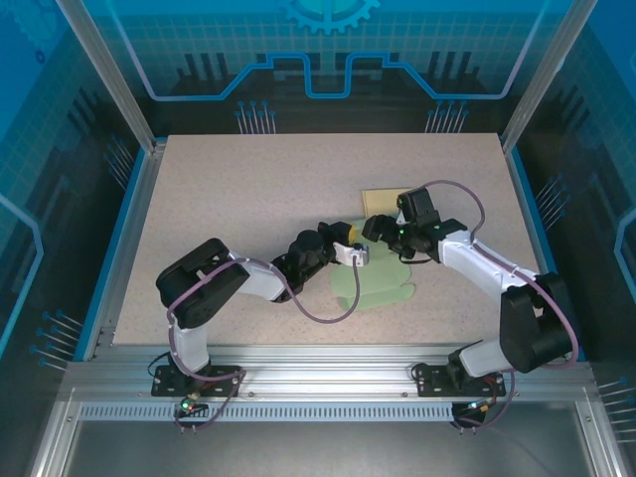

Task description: Fold the paper box

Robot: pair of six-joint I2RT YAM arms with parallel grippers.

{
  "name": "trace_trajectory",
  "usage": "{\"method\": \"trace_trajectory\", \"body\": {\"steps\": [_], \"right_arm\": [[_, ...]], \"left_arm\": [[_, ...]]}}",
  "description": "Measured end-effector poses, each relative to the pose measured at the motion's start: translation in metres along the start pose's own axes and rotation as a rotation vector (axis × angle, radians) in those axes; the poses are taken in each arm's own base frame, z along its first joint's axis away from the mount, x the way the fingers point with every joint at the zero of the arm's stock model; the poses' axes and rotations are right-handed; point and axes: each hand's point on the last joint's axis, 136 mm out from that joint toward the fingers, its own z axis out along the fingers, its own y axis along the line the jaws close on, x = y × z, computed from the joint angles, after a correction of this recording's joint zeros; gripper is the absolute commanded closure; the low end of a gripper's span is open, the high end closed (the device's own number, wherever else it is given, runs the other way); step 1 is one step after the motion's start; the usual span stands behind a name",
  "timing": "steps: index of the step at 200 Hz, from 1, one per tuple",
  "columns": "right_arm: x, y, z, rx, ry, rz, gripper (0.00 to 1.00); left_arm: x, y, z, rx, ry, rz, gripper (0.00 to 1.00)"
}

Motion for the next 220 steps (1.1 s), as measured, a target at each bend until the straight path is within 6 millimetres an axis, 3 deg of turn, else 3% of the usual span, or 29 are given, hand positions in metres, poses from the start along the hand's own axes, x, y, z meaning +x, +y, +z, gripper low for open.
{"method": "trace_trajectory", "body": {"steps": [28, 54, 79, 111, 185, 220], "right_arm": [[-0.011, 0.004, -0.013, 0.019, -0.037, -0.069, 0.2], [-0.027, 0.006, -0.043, -0.02, -0.133, -0.079, 0.2], [-0.039, -0.009, -0.065, -0.102, -0.228, -0.02, 0.19], [-0.035, -0.03, -0.054, -0.148, -0.198, 0.063, 0.18], [-0.048, -0.016, -0.049, -0.272, -0.184, 0.067, 0.19], [-0.062, -0.013, -0.041, -0.314, -0.156, 0.085, 0.34]], "left_arm": [[-0.002, 0.002, 0.0, -0.009, -0.008, -0.002, 1.0], [-0.003, -0.002, -0.005, 0.014, -0.024, -0.011, 1.0], [-0.008, 0.0, -0.014, 0.026, -0.05, -0.022, 1.0], [-0.014, 0.006, -0.021, 0.025, -0.084, -0.039, 1.0], [-0.019, 0.001, -0.025, 0.044, -0.12, -0.039, 1.0], [-0.02, -0.001, -0.028, 0.049, -0.129, -0.039, 1.0]]}}
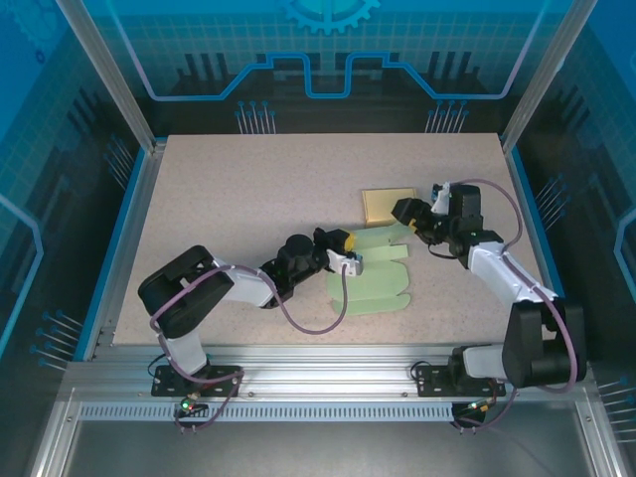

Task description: Fold the paper box

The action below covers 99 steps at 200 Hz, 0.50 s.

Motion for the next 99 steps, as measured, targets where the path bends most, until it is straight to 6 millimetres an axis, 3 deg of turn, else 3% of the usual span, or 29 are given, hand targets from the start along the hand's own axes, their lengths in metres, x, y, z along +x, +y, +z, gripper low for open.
{"method": "trace_trajectory", "body": {"steps": [49, 99], "right_arm": [[0.002, 0.002, 0.007, -0.046, 0.03, 0.026, 0.63], [0.011, -0.009, 0.01, -0.025, 0.041, 0.043, 0.72]], "left_arm": [[0.006, 0.011, 0.005, -0.039, 0.045, 0.0, 1.0], [0.011, 0.007, 0.012, -0.045, 0.077, 0.001, 1.0]]}}
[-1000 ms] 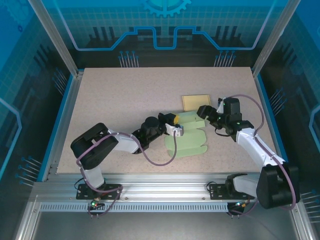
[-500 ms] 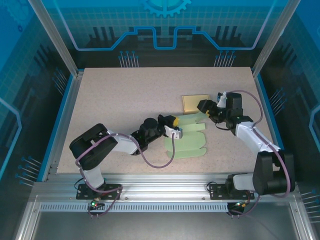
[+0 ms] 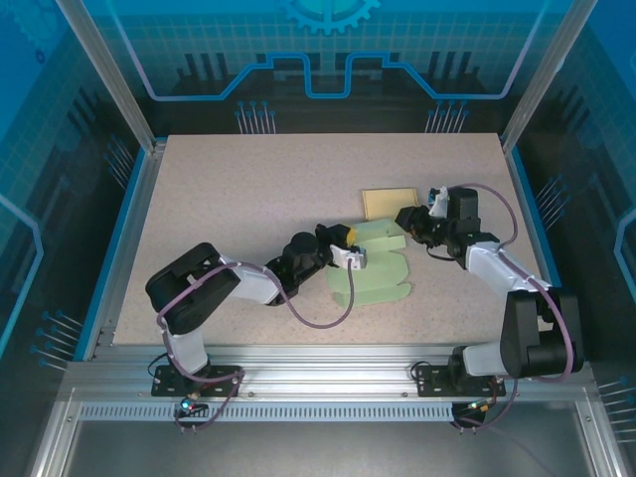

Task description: Fold the paper box

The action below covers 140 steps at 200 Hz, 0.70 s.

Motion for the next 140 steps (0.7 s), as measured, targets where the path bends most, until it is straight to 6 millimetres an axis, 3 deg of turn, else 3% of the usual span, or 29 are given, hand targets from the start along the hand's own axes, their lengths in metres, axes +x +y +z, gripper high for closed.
{"method": "trace_trajectory", "body": {"steps": [35, 71, 105, 140], "right_arm": [[0.001, -0.006, 0.0, 0.032, -0.004, 0.005, 0.7], [0.005, -0.021, -0.001, 0.114, -0.004, 0.013, 0.61], [0.01, -0.039, -0.008, 0.212, -0.006, 0.022, 0.61], [0.012, -0.045, -0.01, 0.243, -0.007, 0.023, 0.6]], "left_arm": [[0.001, 0.003, 0.003, -0.009, 0.015, 0.0, 1.0], [0.002, -0.001, 0.003, 0.005, 0.022, 0.002, 1.0], [0.004, 0.006, 0.003, -0.026, 0.033, -0.001, 1.0], [0.002, 0.01, 0.003, -0.043, 0.028, -0.002, 1.0]]}}
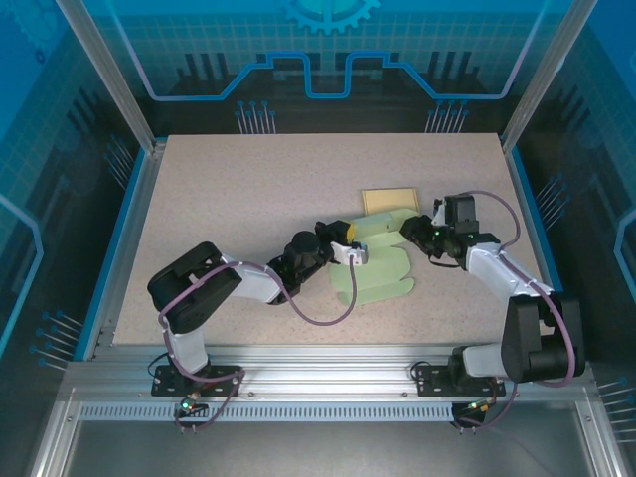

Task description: Fold the paper box

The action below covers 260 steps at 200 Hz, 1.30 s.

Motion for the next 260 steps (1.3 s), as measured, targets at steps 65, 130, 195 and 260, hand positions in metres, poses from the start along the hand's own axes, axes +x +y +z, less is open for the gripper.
{"method": "trace_trajectory", "body": {"steps": [65, 130, 195, 260], "right_arm": [[-0.002, 0.028, 0.008, -0.012, 0.009, -0.069, 0.6], [0.004, 0.041, 0.017, 0.037, 0.02, -0.126, 0.55], [0.033, 0.032, 0.0, 0.059, 0.037, -0.18, 0.53], [0.059, 0.012, -0.039, 0.001, -0.067, -0.279, 0.42]], "left_arm": [[-0.001, 0.001, 0.0, -0.003, -0.003, 0.0, 1.0], [0.006, -0.002, 0.0, 0.013, 0.015, -0.017, 1.0], [0.014, 0.002, -0.011, 0.133, 0.015, -0.121, 1.0], [0.023, 0.025, -0.032, 0.254, -0.003, -0.247, 1.0]]}}
